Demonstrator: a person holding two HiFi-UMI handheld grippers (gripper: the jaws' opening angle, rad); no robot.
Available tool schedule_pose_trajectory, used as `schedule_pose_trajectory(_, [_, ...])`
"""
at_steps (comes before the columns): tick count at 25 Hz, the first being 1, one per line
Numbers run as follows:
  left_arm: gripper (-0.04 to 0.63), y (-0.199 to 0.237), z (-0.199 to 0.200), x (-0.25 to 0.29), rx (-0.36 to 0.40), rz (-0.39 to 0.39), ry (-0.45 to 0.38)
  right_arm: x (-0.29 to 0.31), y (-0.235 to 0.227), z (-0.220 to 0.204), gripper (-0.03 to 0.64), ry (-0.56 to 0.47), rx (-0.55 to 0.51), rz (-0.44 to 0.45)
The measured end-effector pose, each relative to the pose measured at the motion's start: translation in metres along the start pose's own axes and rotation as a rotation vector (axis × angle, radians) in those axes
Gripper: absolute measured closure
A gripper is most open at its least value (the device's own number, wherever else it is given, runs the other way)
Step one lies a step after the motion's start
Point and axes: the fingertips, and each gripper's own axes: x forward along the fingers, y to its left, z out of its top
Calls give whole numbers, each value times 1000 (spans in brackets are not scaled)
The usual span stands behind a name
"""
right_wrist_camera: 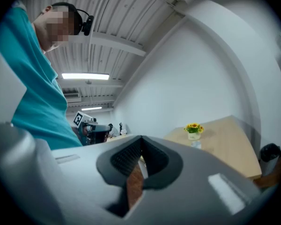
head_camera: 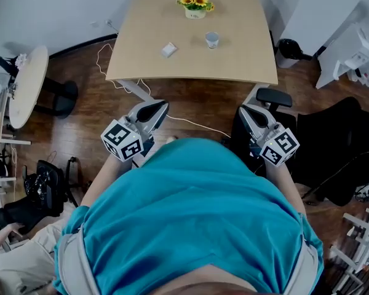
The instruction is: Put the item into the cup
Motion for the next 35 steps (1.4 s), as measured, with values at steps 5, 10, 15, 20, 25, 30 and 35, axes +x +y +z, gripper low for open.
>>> schedule_pose_trajectory(5, [591,70,4,0,3,-16,-5,65,-13,6,615,16,3,-4])
schedule_pose_trajectory(10, [591,157,4,13,-38,-92,-19,143,-31,22,615,17,-2,-49])
schedule_pose_trajectory(15, [591,225,10,28,-25,-193,35,211,-51,42,615,35,3,-113])
schedule_pose_trajectory(20, [591,276,3,46,-26,-201,77,253,-64,41,615,80,22,-119])
schedule_pose_trajectory(25, [591,304,-7,85,-37,-133,109,255,-100,38,615,93,58,-105])
schedule_pose_trajectory(30, [581,332,-45,140,-26,3,222,240,-146,45,615,94,42,-12])
schedule_pose_trajectory(35, [498,383,-114,175,-75,222,430,218,-185,51,615,96,22,92])
